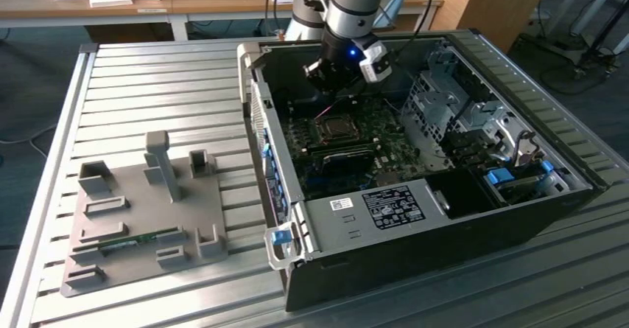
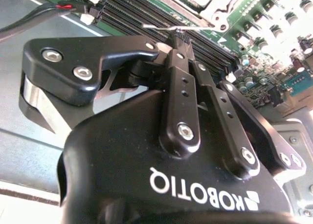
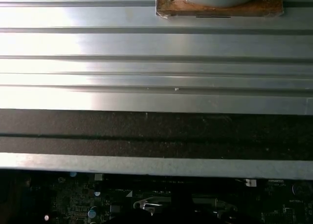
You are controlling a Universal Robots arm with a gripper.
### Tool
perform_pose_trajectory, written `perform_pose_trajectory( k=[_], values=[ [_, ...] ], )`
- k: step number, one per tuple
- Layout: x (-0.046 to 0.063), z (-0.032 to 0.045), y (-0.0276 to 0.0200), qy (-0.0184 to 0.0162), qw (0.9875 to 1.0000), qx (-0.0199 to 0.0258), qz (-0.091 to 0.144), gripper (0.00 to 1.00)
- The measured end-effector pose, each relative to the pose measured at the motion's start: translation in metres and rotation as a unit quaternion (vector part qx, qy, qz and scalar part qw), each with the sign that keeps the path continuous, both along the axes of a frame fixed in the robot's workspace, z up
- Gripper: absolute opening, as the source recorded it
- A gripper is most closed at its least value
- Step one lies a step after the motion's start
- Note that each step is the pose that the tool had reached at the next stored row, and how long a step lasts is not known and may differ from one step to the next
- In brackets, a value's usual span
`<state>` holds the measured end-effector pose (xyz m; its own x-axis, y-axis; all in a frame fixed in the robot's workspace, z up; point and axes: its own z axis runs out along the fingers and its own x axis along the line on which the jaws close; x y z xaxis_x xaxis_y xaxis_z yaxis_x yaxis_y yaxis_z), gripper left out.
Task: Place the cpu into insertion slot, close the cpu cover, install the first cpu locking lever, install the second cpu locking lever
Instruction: 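Install the first cpu locking lever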
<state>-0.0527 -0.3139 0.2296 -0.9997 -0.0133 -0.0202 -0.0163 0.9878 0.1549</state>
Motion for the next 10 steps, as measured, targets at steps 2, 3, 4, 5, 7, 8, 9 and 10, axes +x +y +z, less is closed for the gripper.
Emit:
perform_pose_trajectory(
  k=[2, 3, 4, 5, 7, 8, 9, 10],
  values=[
    [0.0000, -0.0011, 0.0000, 0.0000, 1.0000, 0.0002, 0.000, 0.11],
    [0.0000, -0.0016, 0.0000, 0.0000, 1.0000, 0.0003, 0.000, 0.11],
    [0.0000, -0.0021, 0.0000, 0.0000, 1.0000, 0.0005, 0.000, 0.11],
    [0.0001, -0.0025, 0.0000, -0.0001, 1.0000, 0.0006, 0.000, 0.11],
    [0.0006, -0.0033, 0.0000, 0.0000, 1.0000, 0.0007, 0.000, 0.11],
    [0.0009, -0.0038, 0.0000, 0.0000, 1.0000, 0.0007, 0.000, 0.11],
    [0.0013, -0.0042, 0.0000, 0.0000, 1.0000, 0.0007, 0.000, 0.11],
    [0.0016, -0.0047, 0.0000, 0.0000, 1.0000, 0.0007, 0.000, 0.11]
  ],
)
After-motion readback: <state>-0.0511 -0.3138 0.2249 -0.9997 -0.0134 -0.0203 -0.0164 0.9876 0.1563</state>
